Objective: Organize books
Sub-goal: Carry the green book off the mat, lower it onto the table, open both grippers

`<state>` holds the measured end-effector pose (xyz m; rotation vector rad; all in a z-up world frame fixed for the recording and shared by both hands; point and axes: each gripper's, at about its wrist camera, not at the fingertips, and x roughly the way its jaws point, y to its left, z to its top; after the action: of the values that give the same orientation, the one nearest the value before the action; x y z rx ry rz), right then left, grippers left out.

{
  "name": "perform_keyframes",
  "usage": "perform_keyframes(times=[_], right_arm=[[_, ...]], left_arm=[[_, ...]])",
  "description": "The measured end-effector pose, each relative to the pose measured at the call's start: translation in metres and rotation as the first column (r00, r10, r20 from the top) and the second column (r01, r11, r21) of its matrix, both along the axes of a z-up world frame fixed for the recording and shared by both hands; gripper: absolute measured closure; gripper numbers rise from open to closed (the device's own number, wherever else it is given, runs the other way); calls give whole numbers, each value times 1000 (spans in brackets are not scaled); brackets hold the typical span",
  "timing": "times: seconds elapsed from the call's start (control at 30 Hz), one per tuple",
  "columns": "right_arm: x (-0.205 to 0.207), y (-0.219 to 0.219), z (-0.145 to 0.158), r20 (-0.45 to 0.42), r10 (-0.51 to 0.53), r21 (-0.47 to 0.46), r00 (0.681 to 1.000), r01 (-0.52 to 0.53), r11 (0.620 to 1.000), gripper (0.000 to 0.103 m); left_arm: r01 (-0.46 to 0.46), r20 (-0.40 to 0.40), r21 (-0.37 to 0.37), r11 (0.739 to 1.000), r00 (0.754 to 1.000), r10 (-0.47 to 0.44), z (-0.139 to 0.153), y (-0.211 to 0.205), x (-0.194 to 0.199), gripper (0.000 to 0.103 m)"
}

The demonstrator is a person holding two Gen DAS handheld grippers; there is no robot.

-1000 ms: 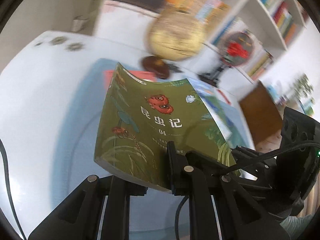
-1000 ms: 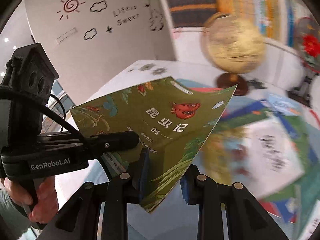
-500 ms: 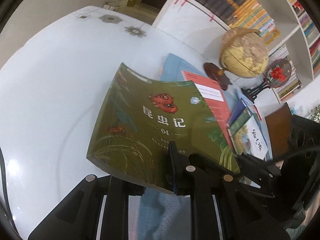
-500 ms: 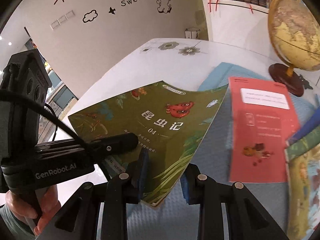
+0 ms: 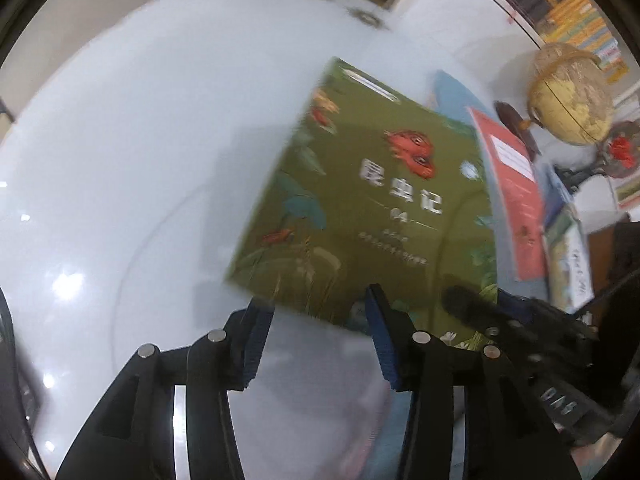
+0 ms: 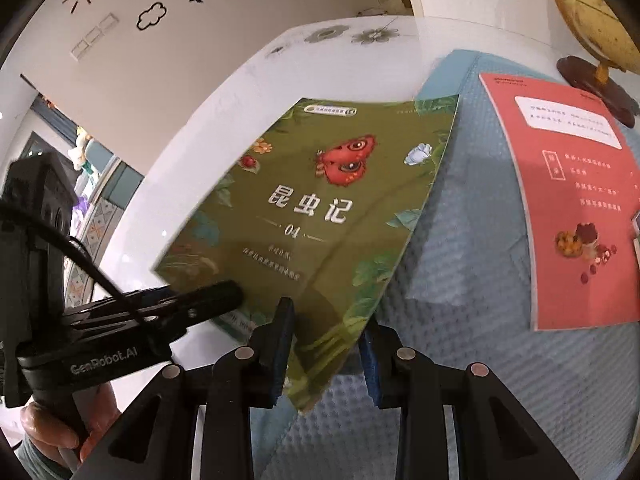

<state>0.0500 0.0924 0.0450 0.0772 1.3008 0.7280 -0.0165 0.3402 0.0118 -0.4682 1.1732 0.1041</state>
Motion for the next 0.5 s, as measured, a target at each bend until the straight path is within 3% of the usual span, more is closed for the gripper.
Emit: perform_keyframes(times=[0.07,0.13,0.23,0.33,0.43,0.5], right_arm=[[3,0,2,14,17,-11,1000,-17,1000,74],[1,-1,2,10,21,-14,1000,-21,1000,74],[-7,-12,8,12,24,-16,1000,-24,1000,74],[-19,-35,16,13,14,-22,1000,-13,1000,70],[-27,-61,27,24,-25,-14,999,25,1000,56],[-32,-85,36,35,-74,0,997,74,997,51]], left_arm=[[-50,-38,82,995,998,53,0,8,-11,50],[-73,-47,82,994,996,77,0,15,-18,50],[-101,2,70,992,995,101,11,18,-31,50],[-72,63,76,994,996,68,30,6,-34,50],[-5,125,77,997,992,-4,51,-15,-26,50],[59,168,67,996,983,-69,65,-38,-14,44]])
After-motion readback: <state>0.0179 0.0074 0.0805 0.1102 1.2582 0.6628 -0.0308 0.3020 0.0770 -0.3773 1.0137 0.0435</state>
